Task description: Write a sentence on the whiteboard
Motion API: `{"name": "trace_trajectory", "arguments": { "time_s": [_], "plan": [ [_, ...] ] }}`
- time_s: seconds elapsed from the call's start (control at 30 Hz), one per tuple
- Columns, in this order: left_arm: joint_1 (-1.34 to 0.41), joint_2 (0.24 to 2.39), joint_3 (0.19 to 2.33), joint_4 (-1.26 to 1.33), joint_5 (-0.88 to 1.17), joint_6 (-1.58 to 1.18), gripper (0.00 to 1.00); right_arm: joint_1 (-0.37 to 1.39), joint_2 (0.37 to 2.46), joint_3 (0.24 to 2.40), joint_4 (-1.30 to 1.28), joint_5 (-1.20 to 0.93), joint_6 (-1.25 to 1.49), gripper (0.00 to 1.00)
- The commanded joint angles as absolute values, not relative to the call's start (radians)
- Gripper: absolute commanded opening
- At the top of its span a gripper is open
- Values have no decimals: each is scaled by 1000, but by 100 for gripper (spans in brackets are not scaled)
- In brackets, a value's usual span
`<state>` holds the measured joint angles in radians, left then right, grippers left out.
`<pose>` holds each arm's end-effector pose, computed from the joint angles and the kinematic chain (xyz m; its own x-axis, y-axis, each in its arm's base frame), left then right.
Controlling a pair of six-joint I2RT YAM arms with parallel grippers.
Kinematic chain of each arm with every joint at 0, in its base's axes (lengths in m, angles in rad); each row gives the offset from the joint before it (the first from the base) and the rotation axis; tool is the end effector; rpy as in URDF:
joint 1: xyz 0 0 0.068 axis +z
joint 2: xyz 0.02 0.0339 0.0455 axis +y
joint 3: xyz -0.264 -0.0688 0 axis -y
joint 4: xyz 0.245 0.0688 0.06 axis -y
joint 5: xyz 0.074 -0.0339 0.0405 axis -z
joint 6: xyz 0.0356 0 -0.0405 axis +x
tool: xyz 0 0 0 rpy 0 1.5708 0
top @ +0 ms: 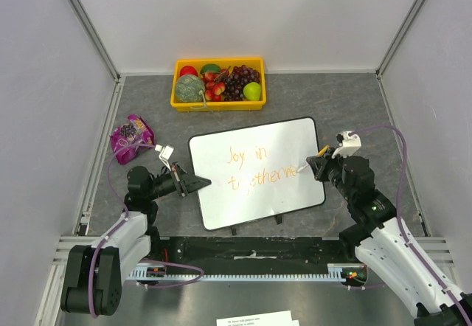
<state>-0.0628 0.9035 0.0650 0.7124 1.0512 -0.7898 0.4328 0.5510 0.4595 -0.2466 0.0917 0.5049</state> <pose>0.1537 -0.0406 0.1673 -0.7209 -0.3080 -0.6209 0.5378 0.3164 -0.7814 0.1355 0.0590 0.2528 -0.4276 0.3330 -0.8404 -0.1512 0.8902 0.4298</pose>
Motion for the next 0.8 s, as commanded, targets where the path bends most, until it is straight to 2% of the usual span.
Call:
{"name": "trace_trajectory", "arguments": {
  "time_s": [0.0,0.5,0.77],
  "plan": [
    [-64,902,40,732,1058,-698,2,430,548,541,-216,107,505,0],
    [-64,902,38,732,1058,-698,2,430,604,512,-183,218,495,0],
    [-63,900,38,732,1058,-698,2,430,627,486,-149,170,497,0]
  ]
}}
